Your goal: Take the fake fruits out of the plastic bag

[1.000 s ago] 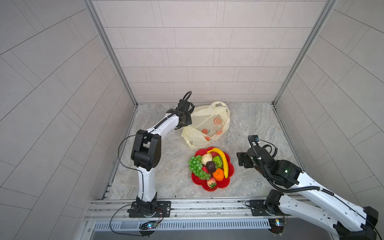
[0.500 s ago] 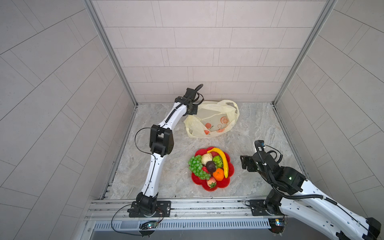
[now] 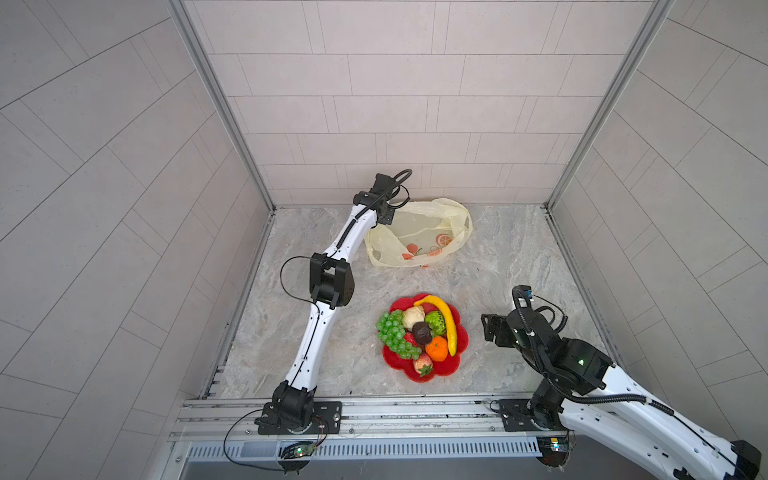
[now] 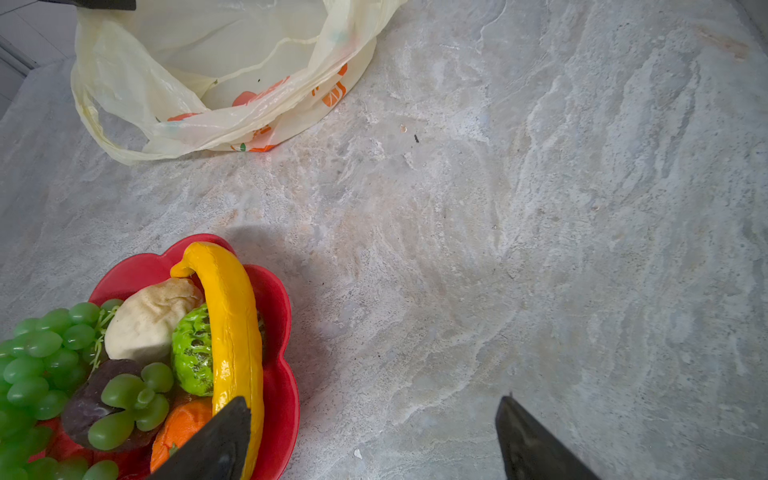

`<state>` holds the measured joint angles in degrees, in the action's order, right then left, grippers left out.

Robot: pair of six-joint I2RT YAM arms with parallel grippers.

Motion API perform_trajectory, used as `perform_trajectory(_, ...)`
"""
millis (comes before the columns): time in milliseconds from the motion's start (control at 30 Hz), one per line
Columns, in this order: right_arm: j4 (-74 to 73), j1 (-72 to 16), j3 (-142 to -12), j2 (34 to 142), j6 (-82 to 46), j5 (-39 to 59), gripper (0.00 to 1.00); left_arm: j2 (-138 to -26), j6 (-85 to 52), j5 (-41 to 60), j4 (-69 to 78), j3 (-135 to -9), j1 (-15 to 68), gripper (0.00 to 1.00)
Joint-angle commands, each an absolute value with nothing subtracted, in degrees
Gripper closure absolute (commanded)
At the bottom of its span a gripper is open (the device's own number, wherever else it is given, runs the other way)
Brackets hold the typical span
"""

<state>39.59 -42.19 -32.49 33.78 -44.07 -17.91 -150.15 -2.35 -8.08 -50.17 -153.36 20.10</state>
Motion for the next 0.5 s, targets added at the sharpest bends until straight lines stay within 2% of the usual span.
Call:
perform_trajectory(0, 39.4, -41.9, -32.2, 33.4, -45.8, -18.5, 0.09, -148.3, -3.0, -8.4, -50.1, -155.0, 21.0, 0.40)
perform_trajectory(167, 40.6, -41.9, -33.2, 33.3, -45.2, -19.8, 0.09, -145.1, -4.9, -8.4, -52.2, -155.0, 21.8, 0.01)
perform_trajectory(367, 40.0, -41.6, -34.2, 33.6, -43.0, -23.9, 0.06, -136.6, -9.4, -6.7, -57.6, -151.7, 21.8, 0.00)
perform_trajectory(467, 38.2, -41.3, -34.5, 34.0, -42.2, -26.6, 0.02, -128.2, -13.7, -9.0, -56.8, -143.7, 21.7, 0.00)
